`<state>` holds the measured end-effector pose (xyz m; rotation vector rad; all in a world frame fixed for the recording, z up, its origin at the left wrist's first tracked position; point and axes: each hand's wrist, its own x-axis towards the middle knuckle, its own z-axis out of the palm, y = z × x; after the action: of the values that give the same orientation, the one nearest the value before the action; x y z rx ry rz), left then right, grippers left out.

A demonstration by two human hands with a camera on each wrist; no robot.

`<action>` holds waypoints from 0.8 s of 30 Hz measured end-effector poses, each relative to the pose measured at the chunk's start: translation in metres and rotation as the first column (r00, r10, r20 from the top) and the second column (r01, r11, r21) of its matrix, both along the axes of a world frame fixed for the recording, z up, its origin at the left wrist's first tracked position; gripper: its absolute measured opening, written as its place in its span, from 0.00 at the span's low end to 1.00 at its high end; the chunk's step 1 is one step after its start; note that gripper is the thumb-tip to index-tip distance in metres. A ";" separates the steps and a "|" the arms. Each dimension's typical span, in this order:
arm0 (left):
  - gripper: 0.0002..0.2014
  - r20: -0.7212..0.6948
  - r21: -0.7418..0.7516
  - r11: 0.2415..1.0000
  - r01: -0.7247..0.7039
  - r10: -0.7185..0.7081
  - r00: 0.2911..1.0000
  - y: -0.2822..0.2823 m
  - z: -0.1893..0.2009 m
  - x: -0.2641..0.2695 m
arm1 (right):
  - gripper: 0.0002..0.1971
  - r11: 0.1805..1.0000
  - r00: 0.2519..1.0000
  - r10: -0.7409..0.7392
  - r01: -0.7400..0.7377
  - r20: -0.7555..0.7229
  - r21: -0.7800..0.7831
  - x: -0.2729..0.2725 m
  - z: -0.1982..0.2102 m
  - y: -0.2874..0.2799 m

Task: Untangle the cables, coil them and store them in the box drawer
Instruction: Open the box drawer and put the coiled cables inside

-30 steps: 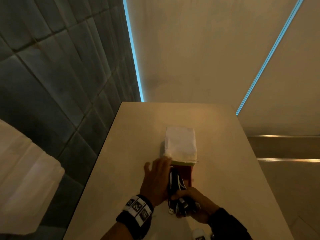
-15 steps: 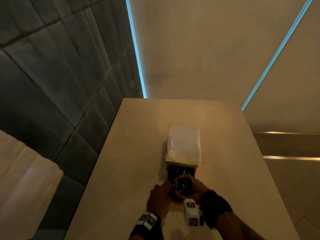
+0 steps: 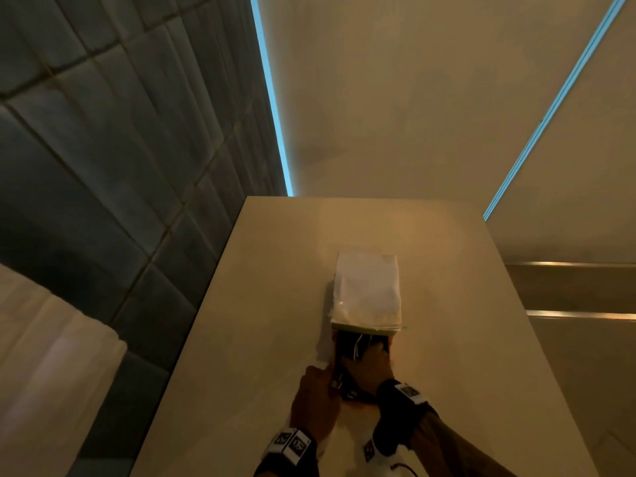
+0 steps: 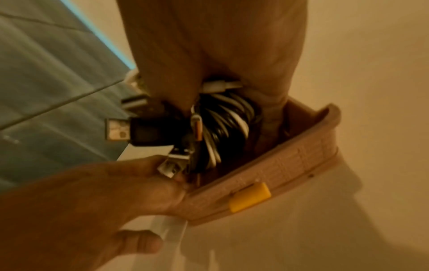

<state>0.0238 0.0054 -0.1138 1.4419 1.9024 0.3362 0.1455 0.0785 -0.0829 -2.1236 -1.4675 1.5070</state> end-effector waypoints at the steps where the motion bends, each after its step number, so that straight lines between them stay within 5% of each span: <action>1: 0.17 0.002 0.039 0.999 -0.019 0.019 1.000 -0.002 0.000 0.001 | 0.46 0.999 0.998 0.044 -0.045 0.051 0.029 0.000 0.004 -0.002; 5: 0.06 0.072 0.163 0.981 -0.108 0.098 0.993 -0.007 0.011 0.005 | 0.46 0.988 0.986 0.147 -0.149 0.074 0.029 0.006 0.018 -0.006; 9: 0.08 0.119 0.190 0.974 -0.127 0.106 0.987 -0.006 0.016 0.002 | 0.13 0.936 0.937 0.338 -0.344 0.085 0.073 0.036 0.036 -0.006; 13: 0.09 0.180 0.203 0.976 -0.075 0.038 0.983 -0.010 0.013 -0.009 | 0.10 0.878 0.897 0.318 -0.401 0.307 0.261 0.061 0.036 -0.026; 16: 0.10 0.174 0.207 0.977 -0.053 0.016 0.985 -0.007 0.014 -0.012 | 0.06 0.903 0.944 0.243 -0.304 0.223 0.305 0.064 0.023 -0.041; 19: 0.08 0.131 0.206 0.978 -0.013 -0.015 0.991 0.000 0.016 -0.010 | 0.16 0.918 0.964 0.195 -0.243 0.179 0.313 0.065 0.013 -0.041; 24: 0.03 0.014 0.198 0.979 0.054 -0.058 0.998 0.011 0.019 -0.001 | 0.15 0.914 0.952 0.258 -0.296 0.166 0.279 0.072 0.004 -0.039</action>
<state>0.0227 0.0164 -0.0946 1.6116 1.8509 0.5231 0.2173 0.0391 -0.0793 -1.9201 -1.9726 1.1444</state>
